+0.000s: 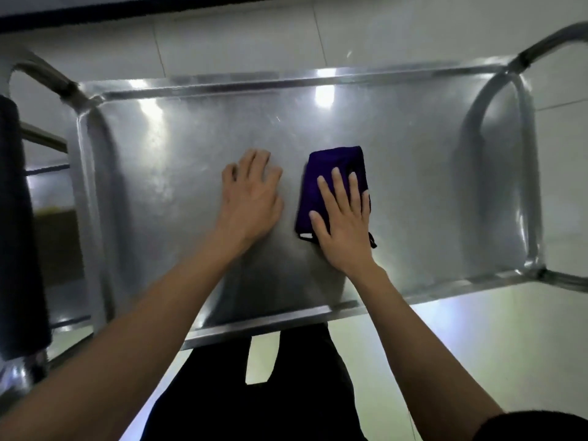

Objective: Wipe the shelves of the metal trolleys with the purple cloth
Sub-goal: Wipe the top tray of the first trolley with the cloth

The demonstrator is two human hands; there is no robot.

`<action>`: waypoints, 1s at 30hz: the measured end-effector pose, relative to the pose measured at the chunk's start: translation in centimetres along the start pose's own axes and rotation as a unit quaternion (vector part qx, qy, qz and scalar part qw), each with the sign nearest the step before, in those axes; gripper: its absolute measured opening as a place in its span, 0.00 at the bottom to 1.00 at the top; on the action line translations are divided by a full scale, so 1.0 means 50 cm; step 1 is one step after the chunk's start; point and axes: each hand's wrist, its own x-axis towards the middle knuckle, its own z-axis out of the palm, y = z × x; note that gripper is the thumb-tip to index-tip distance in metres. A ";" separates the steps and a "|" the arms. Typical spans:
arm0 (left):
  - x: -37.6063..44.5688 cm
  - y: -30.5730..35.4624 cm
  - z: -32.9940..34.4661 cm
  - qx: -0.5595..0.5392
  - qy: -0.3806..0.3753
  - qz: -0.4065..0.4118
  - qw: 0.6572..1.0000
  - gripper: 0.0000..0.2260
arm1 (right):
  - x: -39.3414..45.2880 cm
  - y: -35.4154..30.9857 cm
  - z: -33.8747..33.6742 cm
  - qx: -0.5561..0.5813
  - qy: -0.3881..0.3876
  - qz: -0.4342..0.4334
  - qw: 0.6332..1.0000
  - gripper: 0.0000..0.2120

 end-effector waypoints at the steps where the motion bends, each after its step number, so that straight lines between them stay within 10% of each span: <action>1: 0.012 0.012 -0.001 0.001 -0.009 0.020 1.000 0.21 | -0.037 0.009 0.005 0.004 0.000 0.016 1.000 0.29; 15: 0.178 0.101 -0.005 0.004 -0.010 0.033 0.999 0.23 | -0.262 0.056 0.011 0.004 -0.036 0.070 0.997 0.31; 30: 0.173 0.129 0.006 0.006 -0.028 -0.047 0.999 0.24 | 0.223 0.112 -0.077 -0.055 0.014 -0.014 0.998 0.28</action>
